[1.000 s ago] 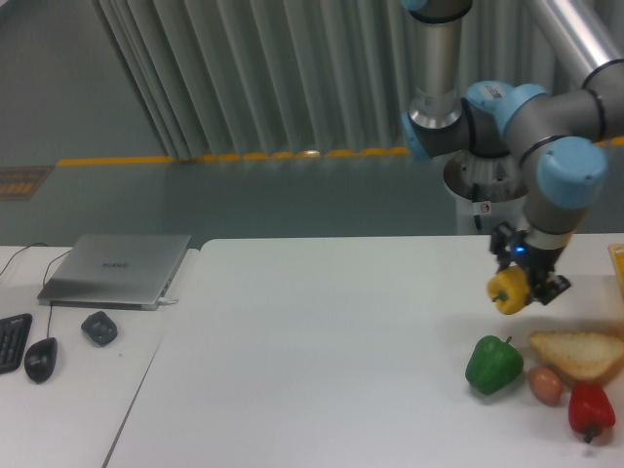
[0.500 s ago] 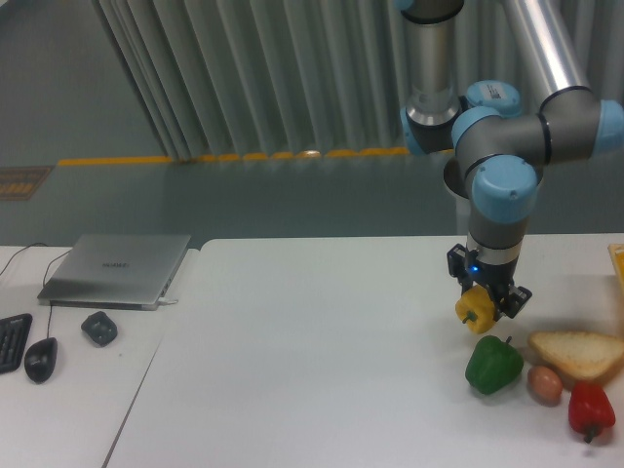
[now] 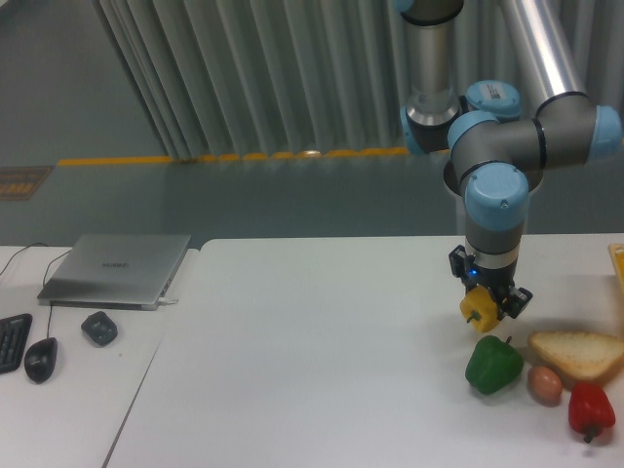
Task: Place the yellow pepper on the table
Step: 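Lower the yellow pepper onto the table beside the green pepper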
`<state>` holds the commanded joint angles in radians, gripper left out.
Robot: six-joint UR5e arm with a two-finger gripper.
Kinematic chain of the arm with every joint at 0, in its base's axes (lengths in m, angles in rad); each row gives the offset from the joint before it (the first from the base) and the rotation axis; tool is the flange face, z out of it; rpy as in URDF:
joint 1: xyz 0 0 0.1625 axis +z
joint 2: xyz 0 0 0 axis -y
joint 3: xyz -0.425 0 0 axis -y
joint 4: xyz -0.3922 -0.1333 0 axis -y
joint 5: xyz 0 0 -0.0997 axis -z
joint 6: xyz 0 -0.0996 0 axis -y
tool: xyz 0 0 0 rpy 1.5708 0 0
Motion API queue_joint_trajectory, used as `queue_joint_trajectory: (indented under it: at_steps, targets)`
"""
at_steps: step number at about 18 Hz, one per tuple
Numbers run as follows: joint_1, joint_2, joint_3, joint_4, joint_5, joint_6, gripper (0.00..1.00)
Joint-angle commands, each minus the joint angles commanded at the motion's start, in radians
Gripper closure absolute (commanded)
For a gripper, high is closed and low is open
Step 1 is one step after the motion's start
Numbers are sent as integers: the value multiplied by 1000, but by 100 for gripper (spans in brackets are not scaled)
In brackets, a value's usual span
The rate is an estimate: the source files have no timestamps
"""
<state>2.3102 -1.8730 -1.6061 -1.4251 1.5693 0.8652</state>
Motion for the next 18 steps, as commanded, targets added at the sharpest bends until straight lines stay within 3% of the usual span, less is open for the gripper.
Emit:
queue_joint_trajectory:
  at_steps: [5,7,8,18]
  targets:
    - [0,0,5,3,5,-5,42]
    - [0,2,6,8,5,-3,17]
    - [0,0,6,12,5,-5,14]
    - [0,-3,9,21,8,-5,0]
